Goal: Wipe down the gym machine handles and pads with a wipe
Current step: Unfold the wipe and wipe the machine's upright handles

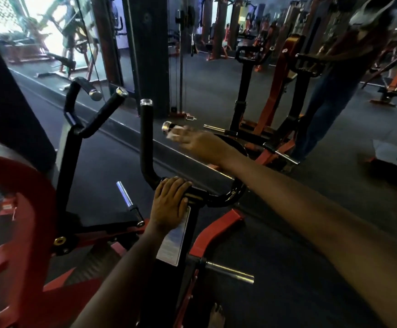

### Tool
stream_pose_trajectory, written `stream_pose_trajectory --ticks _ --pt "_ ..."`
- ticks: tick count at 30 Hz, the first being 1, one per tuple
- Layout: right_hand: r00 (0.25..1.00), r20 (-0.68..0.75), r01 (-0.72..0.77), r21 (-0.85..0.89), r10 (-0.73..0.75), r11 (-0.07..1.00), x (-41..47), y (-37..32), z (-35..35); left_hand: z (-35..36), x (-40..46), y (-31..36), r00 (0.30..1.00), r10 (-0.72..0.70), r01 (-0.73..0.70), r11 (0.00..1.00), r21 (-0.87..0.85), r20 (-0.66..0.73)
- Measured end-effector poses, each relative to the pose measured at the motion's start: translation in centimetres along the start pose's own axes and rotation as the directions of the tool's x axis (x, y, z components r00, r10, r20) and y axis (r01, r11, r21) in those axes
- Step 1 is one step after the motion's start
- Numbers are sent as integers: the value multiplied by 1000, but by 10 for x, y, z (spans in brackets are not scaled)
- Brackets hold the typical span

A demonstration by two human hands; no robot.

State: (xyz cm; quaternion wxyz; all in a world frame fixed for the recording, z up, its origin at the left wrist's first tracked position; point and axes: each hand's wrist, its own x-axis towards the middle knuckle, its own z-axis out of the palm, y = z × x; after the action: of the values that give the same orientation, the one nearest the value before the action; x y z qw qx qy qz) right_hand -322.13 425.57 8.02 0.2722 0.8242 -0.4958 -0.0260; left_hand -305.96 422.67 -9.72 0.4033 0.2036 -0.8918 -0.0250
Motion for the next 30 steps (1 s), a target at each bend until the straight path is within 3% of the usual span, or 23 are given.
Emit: stream_pose_trajectory --ticks 2,6,8,11,13,14,17,19,22,26,30 --pt "997 -54 48 -123 -55 991 -25 6 5 0 -1 0 1000 12 -13 1000 -13 -17" --pt "986 -168 -19 -10 17 1000 -82 9 7 2 -3 -1 1000 20 -20 1000 -11 -15" --pt "939 -256 -184 188 229 965 -84 6 3 3 -3 -1 1000 6 -6 1000 -9 -16" --pt "722 -342 -376 535 601 756 -43 6 -6 2 -2 0 1000 -8 8 1000 4 -8" --pt "629 -228 -465 656 743 595 -3 17 -7 2 -3 0 1000 -10 10 1000 13 2" --pt "639 -96 -523 673 763 522 16 26 -7 2 -3 0 1000 -11 11 1000 15 5" --pt "711 422 -680 613 562 401 54 49 0 4 -4 -2 1000 -20 19 1000 14 11" --pt "654 590 -750 586 473 306 56 61 2 6 -4 -3 1000 -15 15 1000 8 -1" --pt "569 730 -787 617 379 -7 30 70 3 7 -4 -5 1000 -1 1 1000 12 -16" --pt "548 811 -781 584 205 -222 -23 69 -19 9 -4 -7 1000 -6 6 1000 18 -13" --pt "527 817 -721 576 235 -385 -77 61 -30 6 -4 -5 1000 5 -5 1000 11 -16"
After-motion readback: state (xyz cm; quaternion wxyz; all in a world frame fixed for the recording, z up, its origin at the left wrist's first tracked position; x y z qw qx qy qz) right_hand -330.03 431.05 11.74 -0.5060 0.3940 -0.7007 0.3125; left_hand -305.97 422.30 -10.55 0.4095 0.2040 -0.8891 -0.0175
